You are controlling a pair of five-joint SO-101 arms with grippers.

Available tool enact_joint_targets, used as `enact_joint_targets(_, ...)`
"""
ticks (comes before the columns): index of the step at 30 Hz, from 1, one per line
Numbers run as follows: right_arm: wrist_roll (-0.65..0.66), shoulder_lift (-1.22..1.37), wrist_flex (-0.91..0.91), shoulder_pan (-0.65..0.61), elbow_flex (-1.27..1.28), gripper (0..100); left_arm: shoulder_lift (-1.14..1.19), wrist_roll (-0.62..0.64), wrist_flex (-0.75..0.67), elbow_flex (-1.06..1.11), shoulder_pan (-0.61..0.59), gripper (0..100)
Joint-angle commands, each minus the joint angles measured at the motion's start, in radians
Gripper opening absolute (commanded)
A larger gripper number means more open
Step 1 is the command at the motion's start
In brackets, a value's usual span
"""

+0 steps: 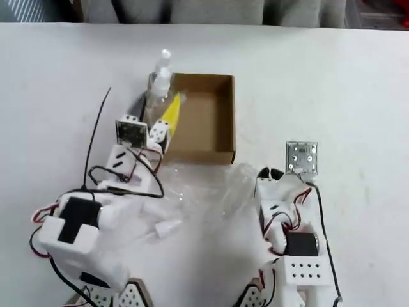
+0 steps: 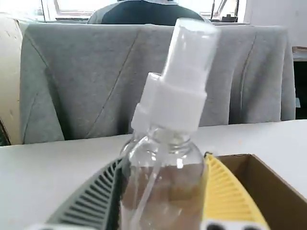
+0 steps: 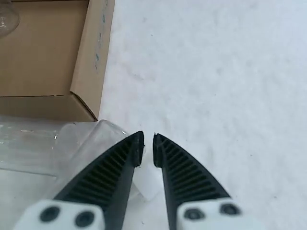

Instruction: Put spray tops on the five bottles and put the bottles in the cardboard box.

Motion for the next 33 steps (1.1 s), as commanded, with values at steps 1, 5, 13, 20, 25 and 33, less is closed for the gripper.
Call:
enact_joint_targets(1, 0.000, -0.012, 0.002, 0.002, -0.008, 1.8, 0.004, 0.009, -0.034, -0.034, 0.036, 2)
enact_joint_targets(5, 0.000, -0.012, 0.002, 0.007, -0.008, 1.8, 0.031, 0.009, -0.034, -0.035, 0.036, 2)
enact_joint_targets(13, 0.000, -0.012, 0.002, 0.007, -0.008, 1.8, 0.073, 0.009, -0.034, -0.057, 0.033, 2)
enact_joint_targets(20, 0.000, -0.012, 0.002, 0.007, -0.008, 1.8, 0.186, 0.008, -0.041, -0.147, 0.027, 2)
enact_joint_targets(25, 0.000, -0.012, 0.002, 0.008, -0.008, 1.8, 0.199, 0.003, -0.041, -0.158, 0.027, 2)
enact_joint_targets(33, 0.000, -0.012, 0.002, 0.008, -0.008, 1.8, 0.200, 0.009, -0.034, -0.150, 0.027, 9)
